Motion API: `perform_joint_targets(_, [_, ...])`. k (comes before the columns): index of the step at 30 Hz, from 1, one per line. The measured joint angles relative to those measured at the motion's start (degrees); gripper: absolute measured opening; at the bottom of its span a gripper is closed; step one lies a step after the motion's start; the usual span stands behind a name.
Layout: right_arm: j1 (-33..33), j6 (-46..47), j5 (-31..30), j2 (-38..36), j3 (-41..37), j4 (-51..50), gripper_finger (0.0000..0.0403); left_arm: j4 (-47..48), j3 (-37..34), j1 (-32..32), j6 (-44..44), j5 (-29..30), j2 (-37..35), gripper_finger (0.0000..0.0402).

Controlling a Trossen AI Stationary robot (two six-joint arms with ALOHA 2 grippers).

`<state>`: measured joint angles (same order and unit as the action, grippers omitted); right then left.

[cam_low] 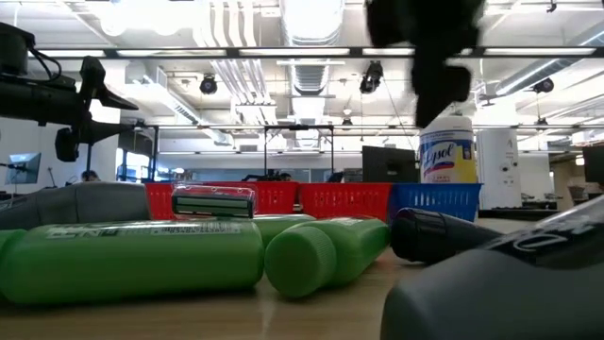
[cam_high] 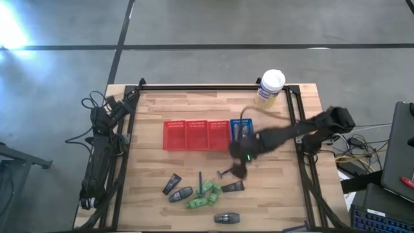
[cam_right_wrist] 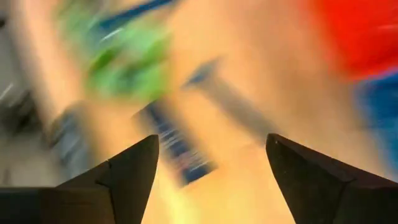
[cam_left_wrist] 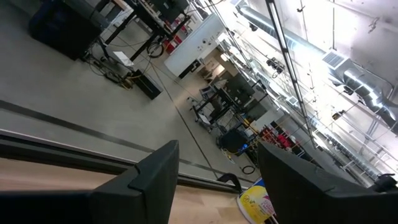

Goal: Pick & Place Travel size toiletries
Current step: Put the black deodorant into the blue bin

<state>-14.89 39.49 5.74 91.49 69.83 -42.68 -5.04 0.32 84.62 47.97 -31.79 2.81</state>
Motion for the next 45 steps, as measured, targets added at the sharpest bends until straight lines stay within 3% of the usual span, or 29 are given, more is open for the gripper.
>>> perform_joint_targets(4, [-9.25, -2.03, 3.80, 4.15, 4.33, 1.03, 0.0281, 0.00, 0.00, 0.00, 0.00, 0.01, 0.00, 0.0222])
perform_joint_targets(9, [-15.35, -3.32, -1.49, 11.16, 11.54, 0.61, 0.0282, 0.00, 0.00, 0.00, 0.00, 0.03, 0.02, 0.0222])
perform_joint_targets(13, [-17.40, -2.25, -2.73, 16.10, 16.17, -1.06, 0.0293, -0.05, 0.00, -0.01, 0.19, 0.21, 0.01, 0.0222])
perform_joint_targets(22, [-21.70, -3.26, -3.12, 23.25, 18.58, 3.71, 0.0323, -0.31, 0.00, 0.00, 13.71, 5.28, 0.01, 0.0222])
perform_joint_targets(32, [-24.12, -1.06, -7.46, 28.72, 20.07, 6.98, 0.0340, 0.02, 0.00, -0.02, 13.61, 5.33, 0.02, 0.0222])
perform_joint_targets(45, [-25.24, 0.09, -10.64, 33.15, 19.90, 8.71, 0.0303, 0.00, 0.00, -0.02, 13.57, 5.31, 0.02, 0.0222])
